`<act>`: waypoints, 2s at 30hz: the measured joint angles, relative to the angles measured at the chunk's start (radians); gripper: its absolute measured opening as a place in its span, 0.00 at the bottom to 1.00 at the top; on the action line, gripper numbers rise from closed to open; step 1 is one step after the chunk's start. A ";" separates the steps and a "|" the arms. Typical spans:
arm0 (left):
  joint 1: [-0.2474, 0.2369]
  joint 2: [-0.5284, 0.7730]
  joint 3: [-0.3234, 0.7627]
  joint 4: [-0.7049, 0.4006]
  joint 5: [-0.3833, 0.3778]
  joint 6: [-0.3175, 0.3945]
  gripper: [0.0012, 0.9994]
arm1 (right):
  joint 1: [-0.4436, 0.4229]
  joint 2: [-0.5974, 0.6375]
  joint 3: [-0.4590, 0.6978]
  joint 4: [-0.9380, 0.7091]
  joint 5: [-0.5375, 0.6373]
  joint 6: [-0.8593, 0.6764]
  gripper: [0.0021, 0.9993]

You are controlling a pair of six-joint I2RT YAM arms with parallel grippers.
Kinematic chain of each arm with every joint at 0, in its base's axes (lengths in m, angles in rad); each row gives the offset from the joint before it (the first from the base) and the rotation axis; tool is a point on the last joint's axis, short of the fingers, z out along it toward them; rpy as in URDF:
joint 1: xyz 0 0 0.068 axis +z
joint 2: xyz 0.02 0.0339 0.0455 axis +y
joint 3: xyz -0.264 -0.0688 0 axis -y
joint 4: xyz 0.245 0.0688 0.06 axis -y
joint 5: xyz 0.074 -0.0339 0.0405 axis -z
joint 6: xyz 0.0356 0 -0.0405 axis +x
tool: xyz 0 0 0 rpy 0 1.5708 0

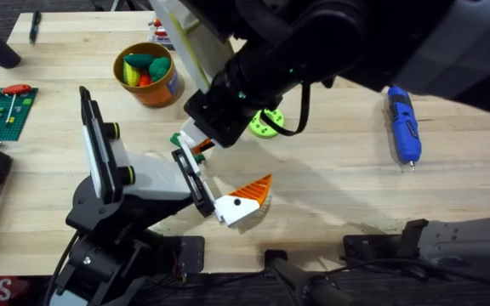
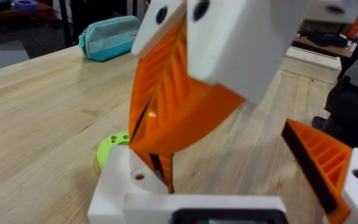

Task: Pick up the gripper from the table and insert it into the empty holder that is missing its gripper. Then pick up a screw, insert it into the mounting hole, and use the screwdriver to tighten it. Finally, clean up the table by picking up the vegetable and placing it into the bucket.

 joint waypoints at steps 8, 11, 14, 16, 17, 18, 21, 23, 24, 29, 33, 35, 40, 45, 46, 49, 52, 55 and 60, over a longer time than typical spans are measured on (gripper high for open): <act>0.000 0.000 0.000 0.001 0.001 0.000 0.99 | -0.010 -0.007 0.000 0.000 -0.001 0.000 0.00; 0.000 0.000 0.000 0.001 0.001 0.000 0.99 | -0.024 -0.031 0.000 0.007 -0.001 0.000 0.00; 0.000 0.000 0.000 0.001 0.001 0.000 0.99 | -0.034 -0.055 0.001 0.008 0.000 0.000 0.01; 0.000 0.000 0.000 0.001 0.001 0.000 0.99 | -0.034 -0.060 0.003 0.008 -0.001 0.000 0.01; 0.000 0.000 0.000 0.001 0.001 0.000 0.99 | -0.034 -0.059 0.005 0.009 -0.001 0.000 0.01; 0.000 0.000 0.000 0.001 0.001 0.000 0.99 | -0.034 -0.059 0.005 0.009 -0.001 0.000 0.01; 0.000 0.000 0.000 0.001 0.001 0.000 0.99 | -0.031 -0.049 0.005 0.010 -0.001 0.002 0.01; 0.000 0.000 0.000 0.001 0.001 0.000 0.99 | -0.031 -0.039 0.005 0.011 -0.001 0.006 0.01; 0.000 0.000 0.000 0.001 0.001 0.000 0.99 | -0.031 -0.032 0.005 0.011 -0.001 0.008 0.01; 0.000 0.000 0.000 0.001 0.001 -0.001 0.99 | -0.030 0.001 0.005 0.012 -0.004 0.015 0.01; 0.000 0.000 0.000 0.001 0.001 -0.003 0.99 | -0.030 0.005 0.005 0.018 -0.006 0.016 0.01; 0.000 0.000 0.000 0.001 0.001 -0.003 0.99 | -0.030 0.005 0.005 0.018 -0.008 0.016 0.01; 0.000 0.000 0.000 0.001 0.001 -0.003 0.99 | -0.030 0.005 0.005 0.019 -0.018 0.016 0.01; 0.000 0.000 0.000 0.001 0.001 -0.003 0.99 | -0.030 0.005 0.005 0.019 -0.031 0.016 0.01; 0.000 0.000 0.000 0.001 0.001 -0.003 0.99 | -0.030 0.005 0.005 0.019 -0.031 0.016 0.01; 0.000 0.000 0.000 0.001 0.001 -0.003 0.99 | -0.030 0.005 0.005 0.018 -0.031 0.016 0.01; 0.000 0.000 0.000 0.001 0.001 -0.003 0.99 | -0.030 0.005 0.005 0.018 -0.031 0.016 0.01; 0.000 0.000 0.000 0.001 0.001 -0.003 0.99 | -0.030 0.005 0.005 0.018 -0.031 0.016 0.01; 0.000 0.000 0.000 0.001 0.001 -0.004 0.99 | -0.030 0.017 0.005 0.007 -0.031 0.016 0.01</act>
